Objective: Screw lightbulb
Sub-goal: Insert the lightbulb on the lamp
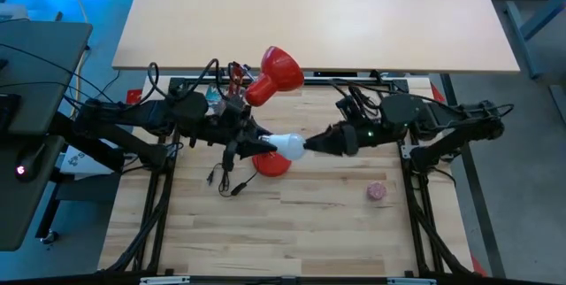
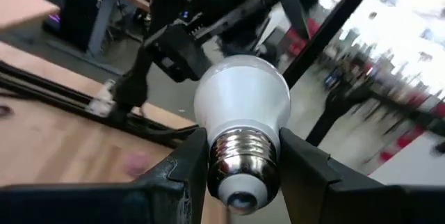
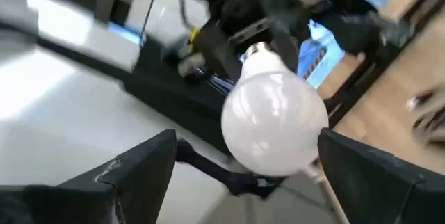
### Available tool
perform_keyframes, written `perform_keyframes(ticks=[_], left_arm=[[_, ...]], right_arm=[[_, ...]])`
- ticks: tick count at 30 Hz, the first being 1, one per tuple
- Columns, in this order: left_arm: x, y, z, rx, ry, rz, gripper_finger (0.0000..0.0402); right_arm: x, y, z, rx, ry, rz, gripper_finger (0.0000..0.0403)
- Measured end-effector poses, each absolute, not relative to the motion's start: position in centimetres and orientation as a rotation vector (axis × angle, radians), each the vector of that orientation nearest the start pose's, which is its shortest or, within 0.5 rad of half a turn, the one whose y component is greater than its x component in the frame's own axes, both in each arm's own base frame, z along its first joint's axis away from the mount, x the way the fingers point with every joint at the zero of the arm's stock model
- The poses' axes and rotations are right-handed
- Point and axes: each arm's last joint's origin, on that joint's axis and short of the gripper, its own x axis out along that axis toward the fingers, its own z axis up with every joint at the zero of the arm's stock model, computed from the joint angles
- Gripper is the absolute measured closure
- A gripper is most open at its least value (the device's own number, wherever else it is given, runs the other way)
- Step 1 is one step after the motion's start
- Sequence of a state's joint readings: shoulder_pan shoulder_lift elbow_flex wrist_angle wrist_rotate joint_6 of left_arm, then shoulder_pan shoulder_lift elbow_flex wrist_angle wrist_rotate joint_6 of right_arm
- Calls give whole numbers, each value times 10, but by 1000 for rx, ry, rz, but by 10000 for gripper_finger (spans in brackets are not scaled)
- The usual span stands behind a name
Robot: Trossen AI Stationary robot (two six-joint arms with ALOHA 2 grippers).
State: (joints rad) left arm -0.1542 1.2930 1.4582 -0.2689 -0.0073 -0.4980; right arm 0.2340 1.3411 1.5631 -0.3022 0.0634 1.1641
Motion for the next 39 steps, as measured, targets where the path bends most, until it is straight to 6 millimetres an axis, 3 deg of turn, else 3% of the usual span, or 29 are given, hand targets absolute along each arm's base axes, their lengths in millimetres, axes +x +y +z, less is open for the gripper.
perform_keyframes(ticks=[14,25,39], left_arm=[[271,-48,448,-140,99,-26,273],[270,-45,452,-106,59,28,273],[269,-46,459,-119,-2,6,273]], right_arm=[[275,60,468,1488,77,0,65],[275,61,460,1527,153,-46,65],[282,52,469,1526,22,-6,65]])
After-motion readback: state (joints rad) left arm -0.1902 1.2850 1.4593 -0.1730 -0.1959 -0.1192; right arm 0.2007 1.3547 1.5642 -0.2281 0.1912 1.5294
